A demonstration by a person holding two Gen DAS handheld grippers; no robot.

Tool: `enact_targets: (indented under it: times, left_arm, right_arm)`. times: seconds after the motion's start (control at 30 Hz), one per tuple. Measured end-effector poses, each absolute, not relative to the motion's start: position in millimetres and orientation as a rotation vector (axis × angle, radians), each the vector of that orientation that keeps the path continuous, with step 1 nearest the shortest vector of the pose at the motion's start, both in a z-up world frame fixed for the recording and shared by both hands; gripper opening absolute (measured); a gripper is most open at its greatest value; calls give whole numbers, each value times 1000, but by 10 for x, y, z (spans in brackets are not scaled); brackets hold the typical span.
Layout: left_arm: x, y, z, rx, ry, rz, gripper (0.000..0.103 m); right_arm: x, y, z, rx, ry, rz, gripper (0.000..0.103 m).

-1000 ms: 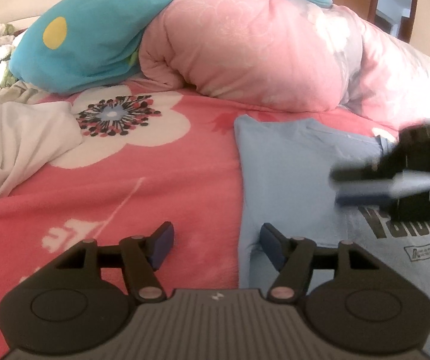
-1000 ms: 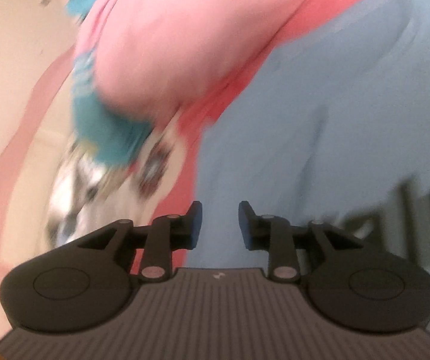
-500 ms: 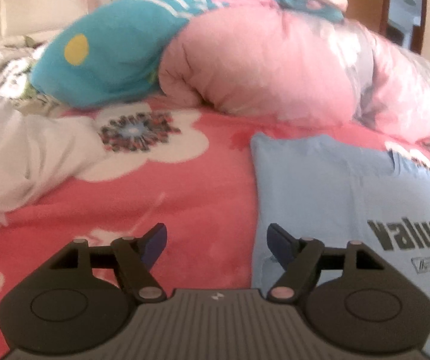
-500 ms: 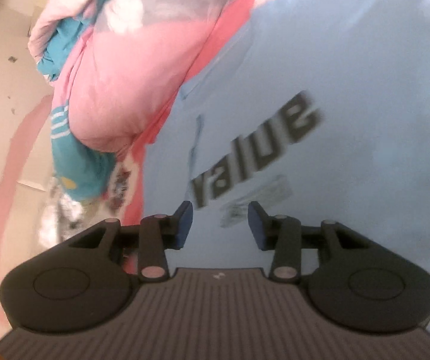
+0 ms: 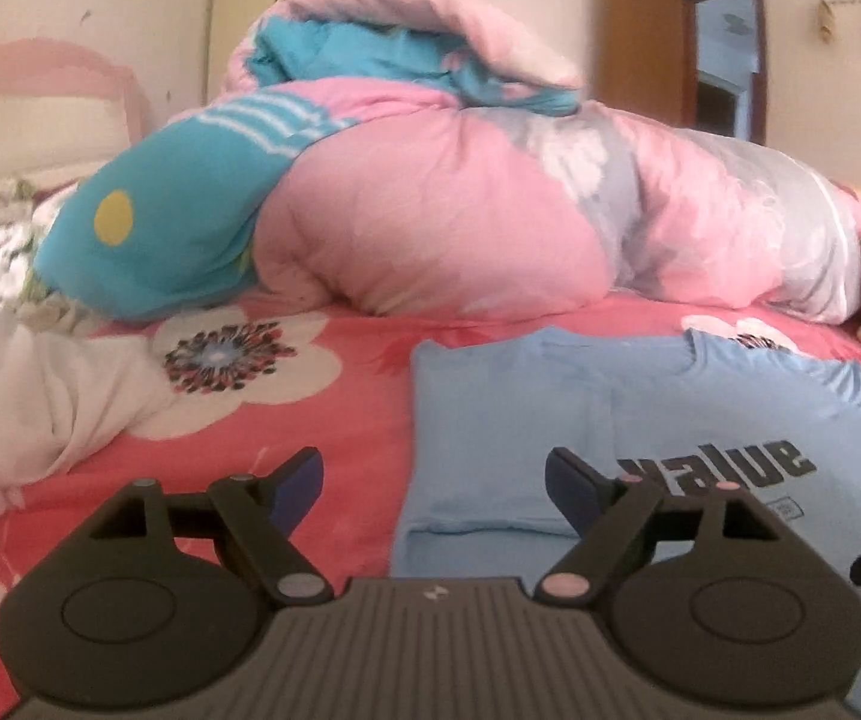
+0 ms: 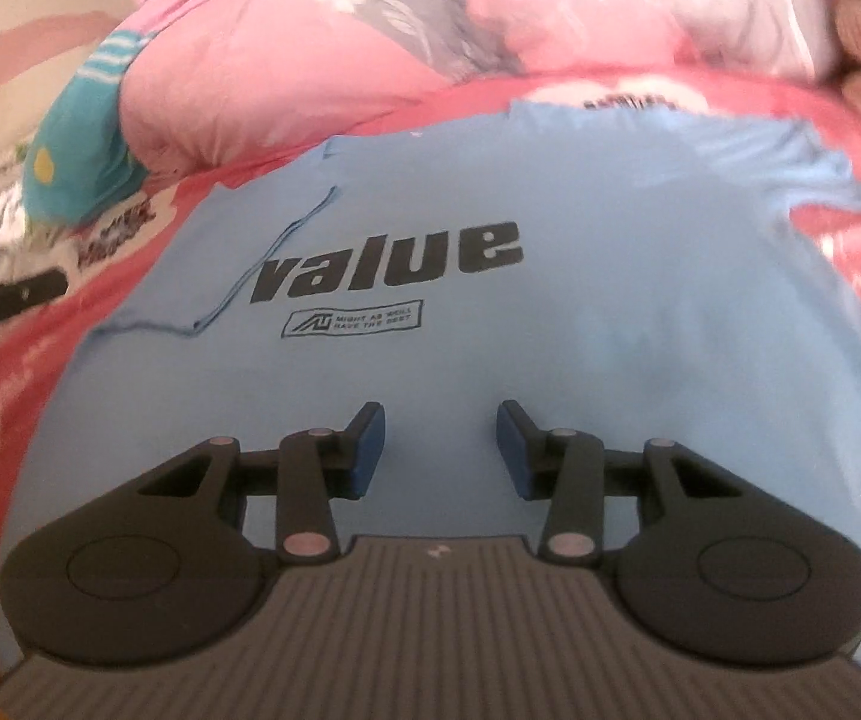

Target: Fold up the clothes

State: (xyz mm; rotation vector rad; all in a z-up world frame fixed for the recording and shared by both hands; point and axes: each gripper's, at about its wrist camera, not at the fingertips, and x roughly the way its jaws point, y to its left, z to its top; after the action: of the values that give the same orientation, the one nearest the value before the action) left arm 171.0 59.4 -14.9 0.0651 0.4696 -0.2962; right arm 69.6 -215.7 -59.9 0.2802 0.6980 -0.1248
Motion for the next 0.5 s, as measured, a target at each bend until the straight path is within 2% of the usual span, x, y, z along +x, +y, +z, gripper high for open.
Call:
enact_targets:
  times: [0.3,0.37,0.43,0.5]
  left_arm:
    - [1452,448,-263,149,444,-225,86]
    - [1316,418,-196,120,456,-235,88]
    - [1165,360,-127,103,466,-254,93]
    - [1005,266,-61,103,470,-270,93]
  right_arm:
    - [321,-2122,-340,247,573,-50,44]
    - [201,-2082,-256,219,544,-27,53]
    - [93,-2054,-178,183,514,-3,58]
    - [25,-2068,-139,182,500,-2,64]
